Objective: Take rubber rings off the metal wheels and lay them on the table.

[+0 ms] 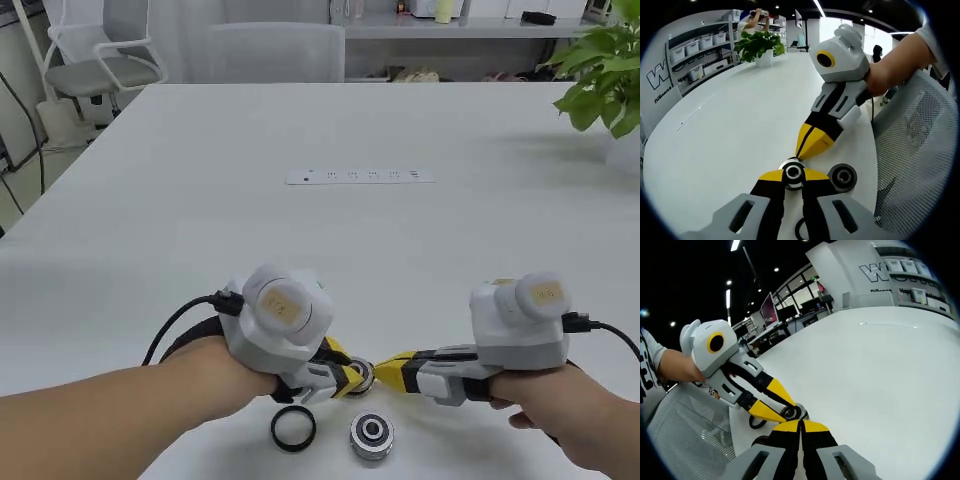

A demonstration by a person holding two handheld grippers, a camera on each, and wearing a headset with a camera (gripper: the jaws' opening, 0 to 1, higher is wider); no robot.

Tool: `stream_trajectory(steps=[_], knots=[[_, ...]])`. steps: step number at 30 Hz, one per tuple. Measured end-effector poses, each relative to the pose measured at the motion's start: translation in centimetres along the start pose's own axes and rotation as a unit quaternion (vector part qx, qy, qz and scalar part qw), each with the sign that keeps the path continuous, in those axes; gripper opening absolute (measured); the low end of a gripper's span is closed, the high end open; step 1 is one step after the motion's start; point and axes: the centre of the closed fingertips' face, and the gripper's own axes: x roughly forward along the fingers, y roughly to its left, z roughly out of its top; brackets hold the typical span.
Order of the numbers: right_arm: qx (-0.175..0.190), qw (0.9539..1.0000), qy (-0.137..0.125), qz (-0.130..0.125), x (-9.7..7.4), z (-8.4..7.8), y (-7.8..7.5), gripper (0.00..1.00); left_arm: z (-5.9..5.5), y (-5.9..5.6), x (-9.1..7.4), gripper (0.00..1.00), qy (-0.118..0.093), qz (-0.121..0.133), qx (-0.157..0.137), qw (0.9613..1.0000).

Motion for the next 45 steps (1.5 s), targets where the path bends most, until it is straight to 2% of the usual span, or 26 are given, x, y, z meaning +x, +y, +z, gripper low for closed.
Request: stream_trajectory(steps=[23,45], knots=[[0.006,0.9999,-0.006,0.006,-0.05,0.24,0.57,0.00,0.00,-0.02,0.05,0.07,0.003,0.000,0.002,1.0000],[-0.007,0.9999,-0.009,0.007,0.27,0.37,1.00,0.00,0.00,0.02,0.01,0.07,0.005,0.005,0.003,1.0000]])
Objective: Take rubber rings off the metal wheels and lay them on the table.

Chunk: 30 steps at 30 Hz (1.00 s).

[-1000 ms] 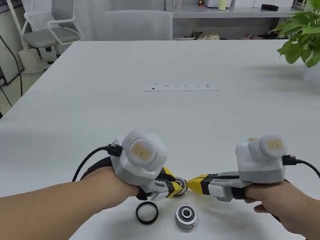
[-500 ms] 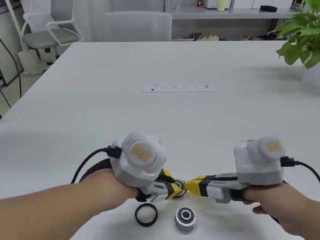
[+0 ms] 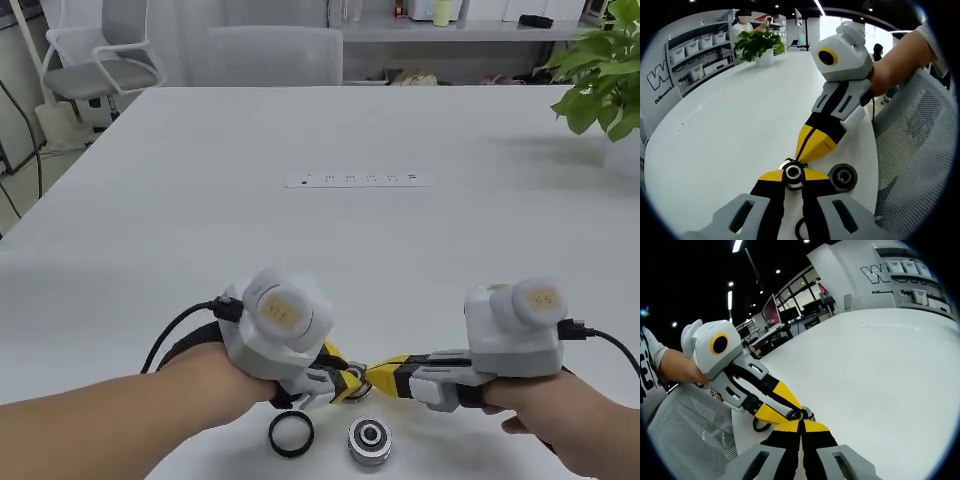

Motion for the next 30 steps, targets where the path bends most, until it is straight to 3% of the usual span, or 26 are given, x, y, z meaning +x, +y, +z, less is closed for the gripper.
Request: stream_trajectory(steps=[30], knots=[[0.000,0.9996,-0.017,0.023,0.1,0.7,1.1,0.00,0.0,0.0,0.0,0.07,-0.005,0.001,-0.004,1.0000]])
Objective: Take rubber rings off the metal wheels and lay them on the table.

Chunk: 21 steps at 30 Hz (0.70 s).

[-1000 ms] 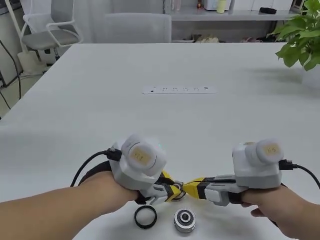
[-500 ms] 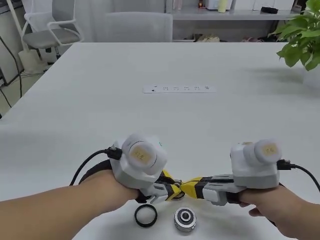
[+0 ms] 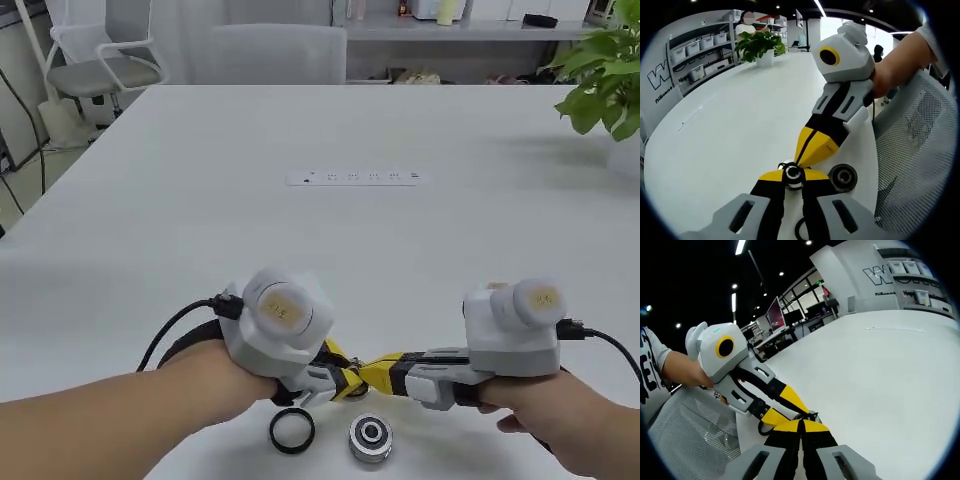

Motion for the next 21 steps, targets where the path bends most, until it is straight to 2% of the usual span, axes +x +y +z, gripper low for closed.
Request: stream_trajectory(steps=[2,9,21], knots=[[-0.002,1.0000,-0.005,0.008,0.0,0.3,0.3,0.00,0.0,0.0,0.0,0.07,0.000,0.000,0.000,1.0000],[-0.012,0.9999,-0.003,0.004,0.2,0.3,0.2,0.00,0.0,0.0,0.0,0.07,-0.003,0.001,-0.002,1.0000],[-0.014,0.9998,0.001,-0.017,-0.1,0.0,-0.9,0.00,0.1,0.0,0.0,0.08,-0.007,-0.002,-0.002,1.0000]])
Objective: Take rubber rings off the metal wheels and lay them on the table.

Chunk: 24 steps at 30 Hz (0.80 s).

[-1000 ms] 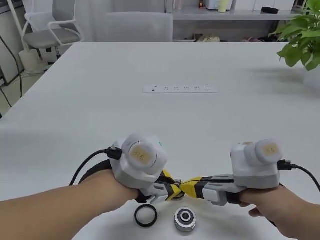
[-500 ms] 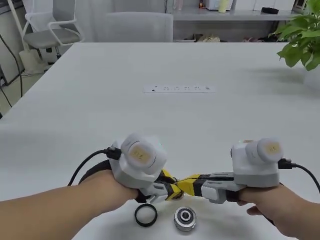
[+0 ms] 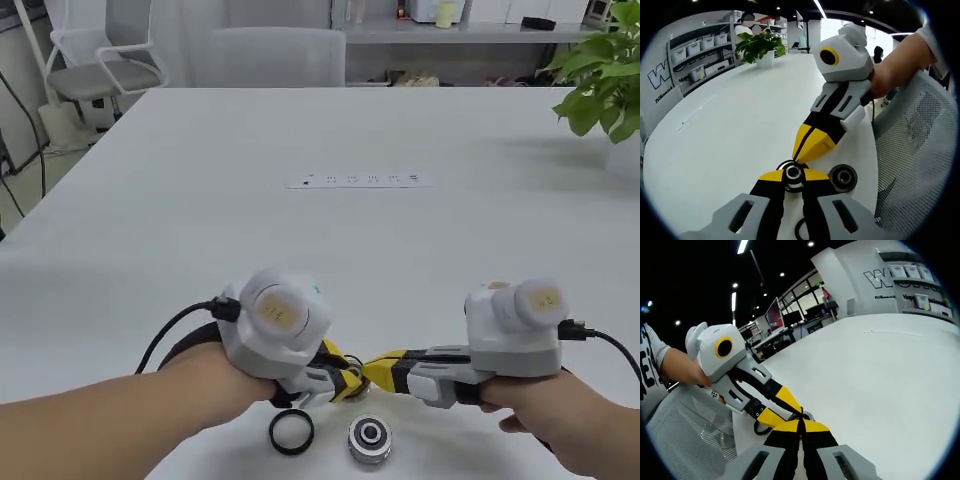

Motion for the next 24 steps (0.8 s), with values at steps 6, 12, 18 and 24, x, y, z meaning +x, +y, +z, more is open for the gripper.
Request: stream_trajectory(steps=[6,12,18,24], knots=[[0.001,1.0000,0.002,-0.002,0.01,-0.16,-0.23,0.00,0.02,-0.02,0.02,0.08,-0.001,-0.004,0.001,1.0000],[0.002,1.0000,0.000,-0.003,-0.06,-0.04,-0.17,0.00,0.04,0.00,0.01,0.08,0.001,-0.006,0.001,1.0000],[0.004,1.0000,-0.004,-0.002,-0.13,0.08,-0.20,0.00,0.05,0.02,-0.13,0.10,0.003,-0.008,-0.001,1.0000],[0.009,0.9999,-0.013,-0.005,-0.36,0.46,-0.43,0.00,0.48,0.10,-0.72,0.12,-0.007,-0.008,-0.003,0.9999]])
